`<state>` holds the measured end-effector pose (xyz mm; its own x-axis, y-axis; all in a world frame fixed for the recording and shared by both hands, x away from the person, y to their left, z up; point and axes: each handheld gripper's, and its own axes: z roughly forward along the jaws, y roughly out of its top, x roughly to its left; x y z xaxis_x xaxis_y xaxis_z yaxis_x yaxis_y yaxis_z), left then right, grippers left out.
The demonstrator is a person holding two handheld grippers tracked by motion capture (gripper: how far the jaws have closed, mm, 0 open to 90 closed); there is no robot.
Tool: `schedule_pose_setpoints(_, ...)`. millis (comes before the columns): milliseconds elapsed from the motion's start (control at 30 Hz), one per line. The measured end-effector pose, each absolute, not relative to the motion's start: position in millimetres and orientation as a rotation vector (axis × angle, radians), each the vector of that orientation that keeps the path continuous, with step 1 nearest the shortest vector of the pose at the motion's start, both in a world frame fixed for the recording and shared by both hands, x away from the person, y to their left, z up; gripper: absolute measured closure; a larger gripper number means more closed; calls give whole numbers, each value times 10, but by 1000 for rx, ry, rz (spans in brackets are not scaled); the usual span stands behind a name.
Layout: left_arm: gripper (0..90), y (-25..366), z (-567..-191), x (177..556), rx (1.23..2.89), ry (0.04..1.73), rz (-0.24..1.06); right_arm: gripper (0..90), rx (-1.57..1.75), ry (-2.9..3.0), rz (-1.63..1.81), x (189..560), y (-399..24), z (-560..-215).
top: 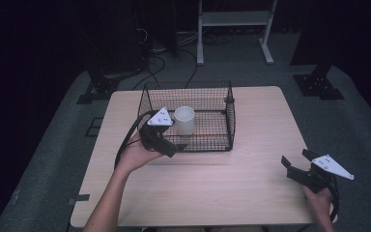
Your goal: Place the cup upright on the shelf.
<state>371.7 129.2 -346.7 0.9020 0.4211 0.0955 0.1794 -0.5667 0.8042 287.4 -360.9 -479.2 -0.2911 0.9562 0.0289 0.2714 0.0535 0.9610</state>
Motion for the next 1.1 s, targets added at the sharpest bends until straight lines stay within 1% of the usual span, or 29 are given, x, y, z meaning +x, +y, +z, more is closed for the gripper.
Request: schedule_pose_setpoints(1100, 59, 1510, -3657, 3272, 2131, 441, 383, 130, 1258, 1648, 1268, 2878, -3611, -4791)
